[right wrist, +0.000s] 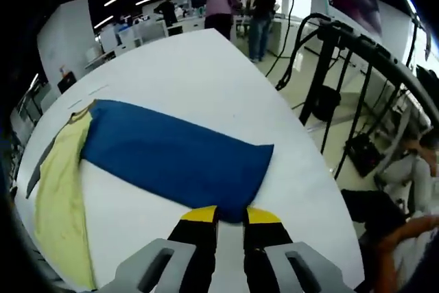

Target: Fold the garment on the visible template until the final outline fits inside the template.

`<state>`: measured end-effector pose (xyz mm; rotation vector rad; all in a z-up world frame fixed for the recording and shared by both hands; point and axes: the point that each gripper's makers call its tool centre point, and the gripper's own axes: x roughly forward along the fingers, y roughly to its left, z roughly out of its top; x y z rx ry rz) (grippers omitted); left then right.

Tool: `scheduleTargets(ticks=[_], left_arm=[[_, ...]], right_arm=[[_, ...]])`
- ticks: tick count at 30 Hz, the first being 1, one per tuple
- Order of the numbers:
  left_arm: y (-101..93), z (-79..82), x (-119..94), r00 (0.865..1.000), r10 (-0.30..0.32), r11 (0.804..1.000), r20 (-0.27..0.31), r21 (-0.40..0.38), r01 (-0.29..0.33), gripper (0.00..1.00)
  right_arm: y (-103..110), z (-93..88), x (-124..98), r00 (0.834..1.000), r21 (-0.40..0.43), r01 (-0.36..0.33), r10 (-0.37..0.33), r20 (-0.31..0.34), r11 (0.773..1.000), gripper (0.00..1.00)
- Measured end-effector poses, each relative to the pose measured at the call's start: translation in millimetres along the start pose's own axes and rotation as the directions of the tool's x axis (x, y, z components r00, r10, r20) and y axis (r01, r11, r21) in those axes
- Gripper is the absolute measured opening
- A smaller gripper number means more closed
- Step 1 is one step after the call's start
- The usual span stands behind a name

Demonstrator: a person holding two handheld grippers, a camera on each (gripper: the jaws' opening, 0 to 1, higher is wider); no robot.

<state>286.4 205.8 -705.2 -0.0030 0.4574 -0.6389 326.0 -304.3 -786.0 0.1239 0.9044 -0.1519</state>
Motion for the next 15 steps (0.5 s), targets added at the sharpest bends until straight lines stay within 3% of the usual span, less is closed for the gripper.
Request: scheduleTargets(ticks=[15], left_arm=[[-2.6,-2.4,-4.5,1.0,0.002,1.0,-0.019,0.019,-0.001,0.99]], right_arm=[[-4.2,0.9,2.5,1.0,0.026,0.02,-0.02,0.011,0.999,0.0]])
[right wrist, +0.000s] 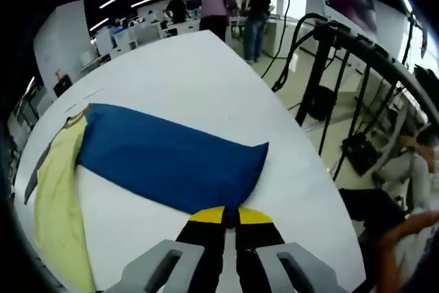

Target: Fold the garment on the visible template until the final outline fits inside the template.

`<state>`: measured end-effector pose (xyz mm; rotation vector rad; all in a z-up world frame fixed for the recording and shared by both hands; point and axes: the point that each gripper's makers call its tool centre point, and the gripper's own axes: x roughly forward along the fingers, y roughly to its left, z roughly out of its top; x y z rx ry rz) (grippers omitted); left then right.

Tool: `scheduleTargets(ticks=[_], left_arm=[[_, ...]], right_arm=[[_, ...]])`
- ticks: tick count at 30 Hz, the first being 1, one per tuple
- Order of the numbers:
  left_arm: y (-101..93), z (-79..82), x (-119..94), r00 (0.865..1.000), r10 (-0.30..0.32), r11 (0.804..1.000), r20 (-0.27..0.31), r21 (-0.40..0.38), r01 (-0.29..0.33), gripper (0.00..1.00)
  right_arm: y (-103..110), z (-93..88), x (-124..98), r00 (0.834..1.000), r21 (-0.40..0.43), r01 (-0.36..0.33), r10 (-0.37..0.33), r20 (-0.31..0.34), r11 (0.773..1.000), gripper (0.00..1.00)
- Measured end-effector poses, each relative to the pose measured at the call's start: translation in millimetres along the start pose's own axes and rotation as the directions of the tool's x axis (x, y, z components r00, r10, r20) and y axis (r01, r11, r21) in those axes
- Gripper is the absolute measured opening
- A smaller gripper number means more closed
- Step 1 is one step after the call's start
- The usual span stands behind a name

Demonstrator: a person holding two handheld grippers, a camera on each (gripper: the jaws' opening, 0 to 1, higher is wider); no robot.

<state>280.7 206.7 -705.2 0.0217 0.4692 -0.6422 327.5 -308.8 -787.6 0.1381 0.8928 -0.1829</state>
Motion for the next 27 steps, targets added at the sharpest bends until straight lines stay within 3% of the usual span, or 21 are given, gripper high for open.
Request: scheduleTargets(ticks=[4,10,19,27], left_arm=[[-1.2,2.1,-0.7,1.0,0.0,1.0,0.005,0.008,0.0,0.99],[-0.9,5.7,-1.3,1.0,0.001,1.0,0.011,0.016,-0.002,0.99],[1.5,1.1,-2.1,1.0,0.007,1.0,-0.009,0.026,-0.007,0.99],[2.8,6.0,-0.6,1.0,0.007,1.0,0.007,0.027,-0.007,0.99]], right_arm=[[-6.1,6.0,4.0,0.999,0.068,-0.019,0.017,0.03,0.998,0.0],[-9.8,14.8,7.3,0.998,0.1,-0.045,0.04,0.055,0.994,0.0],[1.0,42.0,10.7,0.99,0.088,-0.091,0.08,0.116,0.992,0.0],[18.7,59.6,9.8,0.983,0.069,-0.131,0.12,0.141,0.989,0.0]])
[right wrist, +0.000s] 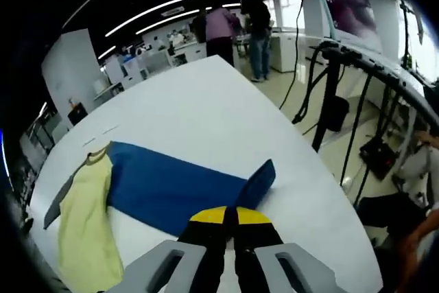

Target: Fold the garment on the visible template until the final outline fits inside the template.

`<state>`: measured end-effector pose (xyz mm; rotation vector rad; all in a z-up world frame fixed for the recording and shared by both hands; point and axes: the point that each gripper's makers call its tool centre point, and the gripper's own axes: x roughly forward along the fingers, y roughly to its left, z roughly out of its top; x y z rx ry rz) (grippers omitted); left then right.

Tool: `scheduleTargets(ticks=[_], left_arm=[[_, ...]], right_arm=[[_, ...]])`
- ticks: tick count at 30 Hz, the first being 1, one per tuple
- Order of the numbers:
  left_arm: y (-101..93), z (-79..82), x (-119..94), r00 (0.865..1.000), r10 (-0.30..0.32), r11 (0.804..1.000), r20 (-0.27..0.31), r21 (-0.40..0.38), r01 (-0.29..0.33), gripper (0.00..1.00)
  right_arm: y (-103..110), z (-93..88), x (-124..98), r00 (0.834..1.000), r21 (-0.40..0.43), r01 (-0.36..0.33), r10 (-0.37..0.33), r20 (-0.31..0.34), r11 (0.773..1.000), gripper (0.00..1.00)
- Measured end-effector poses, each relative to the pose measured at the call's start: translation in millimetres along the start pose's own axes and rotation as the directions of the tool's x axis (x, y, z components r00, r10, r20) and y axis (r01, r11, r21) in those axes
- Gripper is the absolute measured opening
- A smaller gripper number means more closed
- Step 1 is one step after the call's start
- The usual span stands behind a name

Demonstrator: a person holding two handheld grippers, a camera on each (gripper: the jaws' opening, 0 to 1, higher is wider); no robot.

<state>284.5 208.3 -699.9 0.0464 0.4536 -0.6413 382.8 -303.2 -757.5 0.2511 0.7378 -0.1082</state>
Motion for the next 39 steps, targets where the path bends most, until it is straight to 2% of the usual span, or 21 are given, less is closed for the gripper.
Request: scheduleTargets(ticks=[11,15,21,39], left_arm=[[3.5,4.4,3.5,1.0,0.012,1.0,0.011,0.001,-0.012,0.99],[2.4,8.0,3.9,1.0,0.005,1.0,0.015,0.003,-0.005,0.99],[2.2,10.3,2.6,1.0,0.001,1.0,0.019,0.009,-0.001,0.99],[-1.3,10.5,1.8,1.0,-0.008,1.0,0.019,0.01,0.007,0.99]], right_arm=[[25.7,15.5,10.0,0.999,-0.032,-0.051,0.052,0.014,0.998,0.0],[41.9,21.1,8.9,0.997,-0.035,-0.072,0.073,0.021,0.997,0.0],[55.6,30.7,18.8,0.994,-0.056,-0.108,0.109,0.022,0.993,0.0],[112.3,36.6,30.9,0.979,-0.098,-0.201,0.203,0.013,0.975,0.0]])
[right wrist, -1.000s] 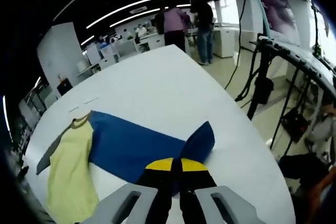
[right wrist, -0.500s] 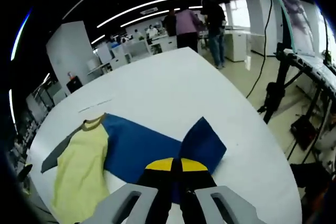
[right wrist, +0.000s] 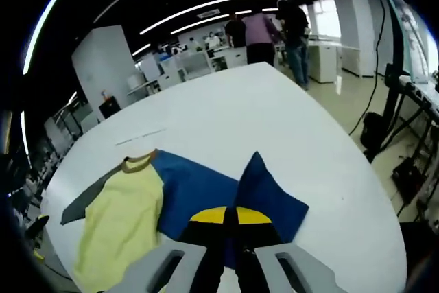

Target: Fold the garment on the visible template until the final outline fits inside the template.

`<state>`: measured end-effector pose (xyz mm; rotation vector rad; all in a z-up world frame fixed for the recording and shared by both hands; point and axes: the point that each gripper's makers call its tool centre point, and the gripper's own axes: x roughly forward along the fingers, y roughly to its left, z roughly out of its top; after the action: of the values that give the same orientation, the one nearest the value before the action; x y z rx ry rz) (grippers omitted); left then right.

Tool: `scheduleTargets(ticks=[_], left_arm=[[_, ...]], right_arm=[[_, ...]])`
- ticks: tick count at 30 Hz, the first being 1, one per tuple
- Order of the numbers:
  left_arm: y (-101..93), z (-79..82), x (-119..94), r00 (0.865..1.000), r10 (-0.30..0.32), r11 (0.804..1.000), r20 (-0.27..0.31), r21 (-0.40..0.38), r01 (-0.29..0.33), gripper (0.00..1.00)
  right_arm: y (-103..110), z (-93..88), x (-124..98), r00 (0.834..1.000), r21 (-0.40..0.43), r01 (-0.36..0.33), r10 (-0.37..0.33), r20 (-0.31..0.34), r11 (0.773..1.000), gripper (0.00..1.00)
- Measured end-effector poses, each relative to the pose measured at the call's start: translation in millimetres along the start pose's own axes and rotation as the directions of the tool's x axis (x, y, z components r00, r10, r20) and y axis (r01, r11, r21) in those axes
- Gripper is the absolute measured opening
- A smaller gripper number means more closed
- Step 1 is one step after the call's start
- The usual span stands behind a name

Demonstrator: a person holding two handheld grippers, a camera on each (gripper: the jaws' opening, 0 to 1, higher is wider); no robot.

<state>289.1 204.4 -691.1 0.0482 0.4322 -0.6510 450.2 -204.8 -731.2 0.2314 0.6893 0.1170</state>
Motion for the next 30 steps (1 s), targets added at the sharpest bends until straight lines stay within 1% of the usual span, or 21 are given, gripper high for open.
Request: scheduleTargets(ticks=[6,8,11,14,23,27,30], left_arm=[[0.8,-2.3,-1.2,1.0,-0.01,1.0,-0.001,0.0,0.01,0.99],[-1.4,-2.1,-0.7,1.0,-0.014,1.0,-0.002,0.002,0.014,0.99],[-3.5,0.7,0.1,1.0,-0.018,1.0,0.013,-0.002,0.018,0.99],[-2.3,0.6,0.1,1.0,-0.018,1.0,0.014,0.0,0.018,0.99],[4.0,-5.7,-0.5,1.0,-0.017,1.0,0.007,-0.002,0.017,0.99],[0.7,-6.9,1.1,1.0,-0.015,1.0,0.0,-0.005,0.015,0.99],[-4.2,-6.1,3.0,1.0,-0.018,1.0,-0.003,-0.004,0.018,0.99]], right_arm=[[27.0,-0.6,1.6,0.999,-0.018,-0.037,0.037,-0.004,0.999,0.0],[26.1,0.2,4.2,0.999,-0.024,-0.047,0.047,-0.006,0.999,0.0],[34.3,3.3,8.9,0.998,-0.032,-0.065,0.065,-0.008,0.997,0.0],[44.1,6.1,12.9,0.997,-0.041,-0.081,0.081,-0.009,0.996,0.0],[66.3,12.3,22.6,0.993,-0.054,-0.118,0.118,-0.014,0.992,0.0],[79.3,13.5,28.0,0.99,-0.08,-0.143,0.141,-0.031,0.986,0.0],[89.5,16.4,31.9,0.987,-0.081,-0.161,0.159,-0.032,0.984,0.0]])
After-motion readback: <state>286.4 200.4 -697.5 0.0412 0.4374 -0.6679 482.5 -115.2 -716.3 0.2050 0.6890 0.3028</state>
